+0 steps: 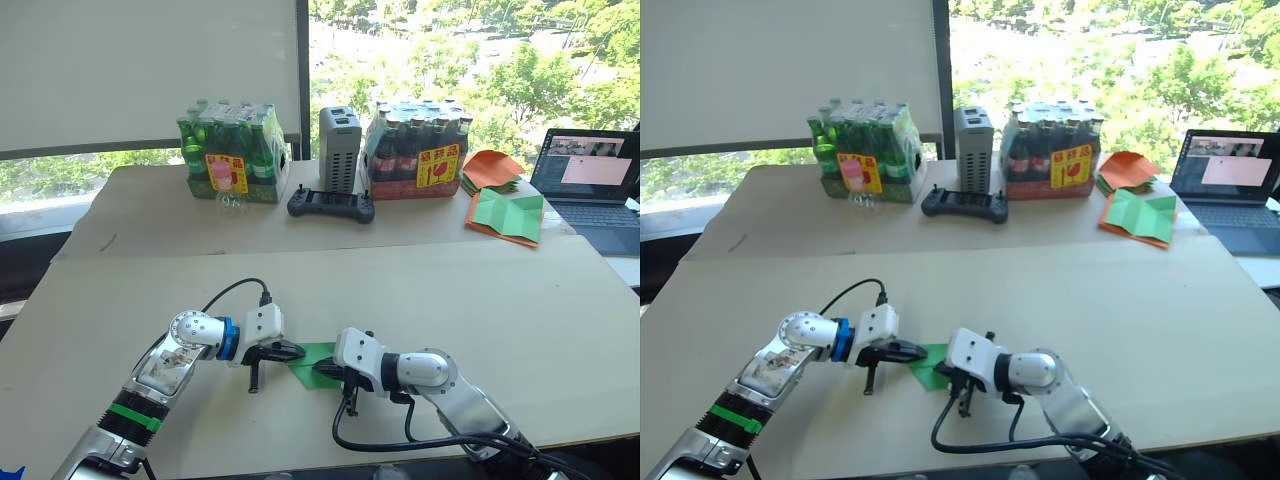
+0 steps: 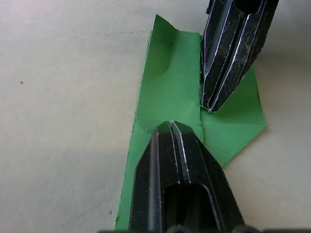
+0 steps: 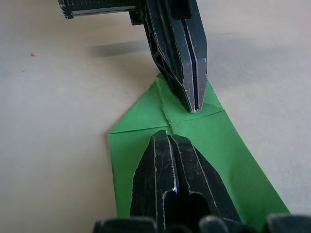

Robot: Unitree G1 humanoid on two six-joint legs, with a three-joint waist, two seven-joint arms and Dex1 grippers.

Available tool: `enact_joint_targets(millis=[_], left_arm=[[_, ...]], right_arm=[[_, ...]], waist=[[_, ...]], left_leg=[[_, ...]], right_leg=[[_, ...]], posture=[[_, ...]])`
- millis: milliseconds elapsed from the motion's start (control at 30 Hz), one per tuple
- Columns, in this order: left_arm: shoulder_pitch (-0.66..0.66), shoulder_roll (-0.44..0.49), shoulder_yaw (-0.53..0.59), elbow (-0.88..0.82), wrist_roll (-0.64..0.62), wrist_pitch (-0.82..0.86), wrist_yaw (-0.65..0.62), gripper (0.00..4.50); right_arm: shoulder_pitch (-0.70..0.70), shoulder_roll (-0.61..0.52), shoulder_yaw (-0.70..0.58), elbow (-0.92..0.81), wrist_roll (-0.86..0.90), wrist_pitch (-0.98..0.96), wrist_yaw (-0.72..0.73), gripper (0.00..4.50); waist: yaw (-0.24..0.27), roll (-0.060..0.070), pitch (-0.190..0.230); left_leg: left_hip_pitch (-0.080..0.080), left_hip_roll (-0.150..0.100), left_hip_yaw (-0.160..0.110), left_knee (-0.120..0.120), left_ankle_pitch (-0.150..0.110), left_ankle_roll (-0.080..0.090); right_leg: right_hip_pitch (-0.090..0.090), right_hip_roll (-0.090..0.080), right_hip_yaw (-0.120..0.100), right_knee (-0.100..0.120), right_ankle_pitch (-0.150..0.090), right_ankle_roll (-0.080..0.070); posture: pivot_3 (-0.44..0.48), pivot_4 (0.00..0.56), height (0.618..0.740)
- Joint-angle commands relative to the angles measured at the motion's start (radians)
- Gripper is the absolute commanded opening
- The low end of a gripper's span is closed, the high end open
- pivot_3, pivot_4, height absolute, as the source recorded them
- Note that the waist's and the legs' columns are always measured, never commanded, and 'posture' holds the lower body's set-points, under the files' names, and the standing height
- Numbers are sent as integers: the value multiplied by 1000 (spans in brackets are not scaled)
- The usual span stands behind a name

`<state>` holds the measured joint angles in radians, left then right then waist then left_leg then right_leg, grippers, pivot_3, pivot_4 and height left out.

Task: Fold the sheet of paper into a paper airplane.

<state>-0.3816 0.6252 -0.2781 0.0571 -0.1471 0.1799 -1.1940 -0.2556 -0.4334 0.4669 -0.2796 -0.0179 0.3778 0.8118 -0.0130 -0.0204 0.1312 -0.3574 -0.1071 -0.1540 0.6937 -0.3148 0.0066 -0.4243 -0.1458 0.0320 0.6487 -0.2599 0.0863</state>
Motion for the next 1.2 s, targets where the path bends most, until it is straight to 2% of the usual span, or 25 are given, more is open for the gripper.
enact_joint_targets(millis=[33, 200, 900, 1200], left_arm=[[-4, 3, 1, -1, 11, 1, 6, 0], [-4, 4, 0, -2, 12, 0, 7, 0], [-13, 3, 6, -7, 13, 7, 14, 0], [-11, 4, 6, -5, 16, 3, 14, 0]], right_arm=[[-7, 11, -20, -17, 25, -1, 2, 26], [-17, 37, -66, -70, 107, 22, 16, 26], [-22, -38, 4, 70, -38, 37, -6, 26], [34, -106, -21, 37, -20, 53, 8, 26]], waist=[[0, 0, 0], [0, 0, 0], [0, 0, 0], [6, 0, 0]], left_leg=[[0, 0, 0, 0, 0, 0], [0, 0, 0, 0, 0, 0], [0, 0, 0, 0, 0, 0], [2, 0, 0, 0, 0, 0]], right_leg=[[0, 0, 0, 0, 0, 0], [0, 0, 0, 0, 0, 0], [0, 0, 0, 0, 0, 0], [2, 0, 0, 0, 0, 0]], posture=[[0, 150, 735], [0, 150, 735], [0, 150, 735], [0, 150, 735]])
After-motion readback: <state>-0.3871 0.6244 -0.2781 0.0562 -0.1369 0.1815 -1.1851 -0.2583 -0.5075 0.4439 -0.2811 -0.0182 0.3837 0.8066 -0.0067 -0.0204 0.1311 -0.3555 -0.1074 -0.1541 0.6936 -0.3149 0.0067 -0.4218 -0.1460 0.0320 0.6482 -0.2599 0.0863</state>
